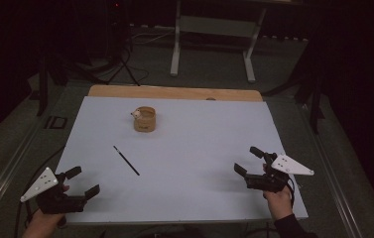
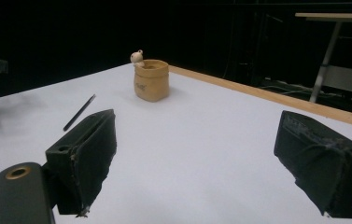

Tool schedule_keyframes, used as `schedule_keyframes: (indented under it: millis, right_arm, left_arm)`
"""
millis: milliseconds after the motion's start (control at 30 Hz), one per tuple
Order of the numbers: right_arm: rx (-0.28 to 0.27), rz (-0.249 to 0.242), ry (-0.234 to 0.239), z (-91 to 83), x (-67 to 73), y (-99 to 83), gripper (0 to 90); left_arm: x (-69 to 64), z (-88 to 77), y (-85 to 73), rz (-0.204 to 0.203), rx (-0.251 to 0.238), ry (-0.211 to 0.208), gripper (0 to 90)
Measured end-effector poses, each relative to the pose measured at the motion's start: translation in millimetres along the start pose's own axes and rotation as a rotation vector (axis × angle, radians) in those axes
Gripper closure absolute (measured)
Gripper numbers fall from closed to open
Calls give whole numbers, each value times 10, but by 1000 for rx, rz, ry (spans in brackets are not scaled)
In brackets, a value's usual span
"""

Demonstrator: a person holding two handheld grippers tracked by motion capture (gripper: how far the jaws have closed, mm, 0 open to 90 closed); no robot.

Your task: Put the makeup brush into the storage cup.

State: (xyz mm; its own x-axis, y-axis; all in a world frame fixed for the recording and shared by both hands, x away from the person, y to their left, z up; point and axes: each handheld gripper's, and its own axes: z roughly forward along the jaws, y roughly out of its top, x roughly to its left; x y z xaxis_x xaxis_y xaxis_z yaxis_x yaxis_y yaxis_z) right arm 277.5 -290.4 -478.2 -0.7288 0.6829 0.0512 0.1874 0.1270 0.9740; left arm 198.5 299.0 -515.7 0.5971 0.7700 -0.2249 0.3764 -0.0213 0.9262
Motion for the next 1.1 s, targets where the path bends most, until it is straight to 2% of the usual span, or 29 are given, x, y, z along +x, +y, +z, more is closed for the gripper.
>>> schedule_keyframes:
  millis: [200,233,367,433,467,500,533,600,667,767,800,900,967,1100]
  right_arm:
    - [-9,8,3,-2,-11,3,129]
    - [-9,8,1,-1,-11,4,129]
    - [-11,13,11,0,-3,14,130]
    - [-11,11,12,-3,-3,15,130]
    - [-11,12,13,-4,-3,15,130]
    - [-10,14,13,-3,-2,15,130]
    - [-9,15,15,-1,-2,14,130]
    - [-5,12,15,6,1,11,130]
    - [-4,10,19,11,8,12,130]
    - [-5,11,25,15,16,17,130]
    - [-4,10,25,15,17,18,130]
    - [-8,12,32,18,18,20,130]
    - [-5,3,35,26,20,20,131]
    - [-9,10,48,46,23,19,130]
  left_arm:
    - [-12,14,2,0,5,-9,0]
    - [-8,22,8,-10,8,-20,0]
    - [1,11,29,-30,9,-21,0]
    - [5,-1,59,-29,18,-34,0]
    - [5,1,81,-26,31,-56,0]
    - [0,13,106,-30,61,-61,0]
    - [-5,33,130,-34,104,-62,0]
    - [-11,82,163,-39,179,-93,0]
    - [-5,135,197,-38,259,-100,0]
    - [13,223,252,44,360,-145,0]
    - [22,252,274,65,375,-155,0]
    - [66,321,348,113,395,-192,0]
    - [91,367,398,157,407,-197,11]
    - [146,468,500,214,456,-234,12]
